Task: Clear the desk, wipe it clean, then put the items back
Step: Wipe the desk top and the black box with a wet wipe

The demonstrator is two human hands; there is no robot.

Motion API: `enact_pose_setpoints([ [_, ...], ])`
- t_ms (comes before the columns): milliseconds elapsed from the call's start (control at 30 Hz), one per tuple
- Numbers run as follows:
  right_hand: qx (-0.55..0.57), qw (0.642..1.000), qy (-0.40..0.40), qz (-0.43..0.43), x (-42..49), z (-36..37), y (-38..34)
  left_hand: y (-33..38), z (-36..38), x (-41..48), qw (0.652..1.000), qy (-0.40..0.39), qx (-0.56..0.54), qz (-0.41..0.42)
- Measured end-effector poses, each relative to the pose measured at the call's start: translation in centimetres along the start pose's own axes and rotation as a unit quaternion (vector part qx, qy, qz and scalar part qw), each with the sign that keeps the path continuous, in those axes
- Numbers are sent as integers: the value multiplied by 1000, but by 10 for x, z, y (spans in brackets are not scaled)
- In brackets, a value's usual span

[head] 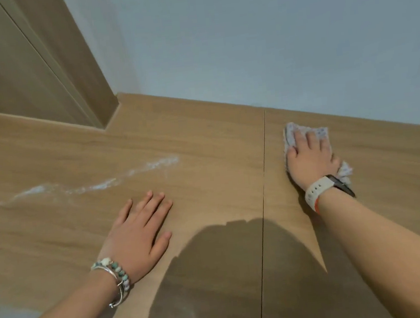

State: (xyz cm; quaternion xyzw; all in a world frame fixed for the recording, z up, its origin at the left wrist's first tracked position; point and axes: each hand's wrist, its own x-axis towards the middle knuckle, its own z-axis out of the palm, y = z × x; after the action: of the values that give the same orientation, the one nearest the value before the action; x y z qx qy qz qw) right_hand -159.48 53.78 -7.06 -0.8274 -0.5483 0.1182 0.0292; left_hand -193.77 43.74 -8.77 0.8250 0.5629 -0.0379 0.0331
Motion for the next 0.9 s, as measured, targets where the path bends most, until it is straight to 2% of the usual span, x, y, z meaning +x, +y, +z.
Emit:
enact_pose_setpoints([
  [67, -45, 988, -10, -148, -31, 15, -29, 0, -2, 0, 1000, -3, -13, -9],
  [100, -58, 970, -29, -236, -50, 19, -42, 1, -3, 1, 1000, -1, -17, -11],
  [167, -65, 942, -49, -327, -54, 21, -57, 1, -5, 2, 1000, 2, -19, -11],
  [200, -62, 946, -44, -316, -35, 17, -59, 1, -6, 3, 1000, 5, -19, -8],
  [333, -19, 985, -35, -170, 57, 5, -61, 1, -2, 1, 1000, 12, -5, -7],
  [400, -18, 986, -28, -160, 63, 8, -71, 1, -1, 0, 1000, 15, -4, -8],
  [467, -62, 971, -40, -226, 28, 15, -80, 1, -1, -1, 1000, 16, -8, -5],
  [500, -79, 953, -49, -289, 1, 20, -81, 1, -1, -1, 1000, 17, -10, -4],
  [567, -72, 892, -75, -439, -63, 28, -70, 0, -1, -1, 1000, 14, -12, -3],
  [633, -55, 862, -71, -499, -70, 30, -59, 0, -2, -1, 1000, 16, -15, -3],
  [667, -59, 869, -68, -487, -48, 26, -57, 0, -2, 0, 1000, 18, -18, -4],
  [700, -77, 892, -53, -443, -18, 24, -56, 0, -2, 1, 1000, 19, -20, -5],
  [767, -74, 950, -54, -297, 42, 12, -53, 1, -3, 1, 1000, 18, -19, -8],
  [833, -43, 979, -32, -197, 67, 4, -52, 2, -3, 1, 1000, 22, -17, -8],
  [900, -64, 972, -9, -224, 37, 10, -54, 2, -3, 0, 1000, 20, -17, -7],
])
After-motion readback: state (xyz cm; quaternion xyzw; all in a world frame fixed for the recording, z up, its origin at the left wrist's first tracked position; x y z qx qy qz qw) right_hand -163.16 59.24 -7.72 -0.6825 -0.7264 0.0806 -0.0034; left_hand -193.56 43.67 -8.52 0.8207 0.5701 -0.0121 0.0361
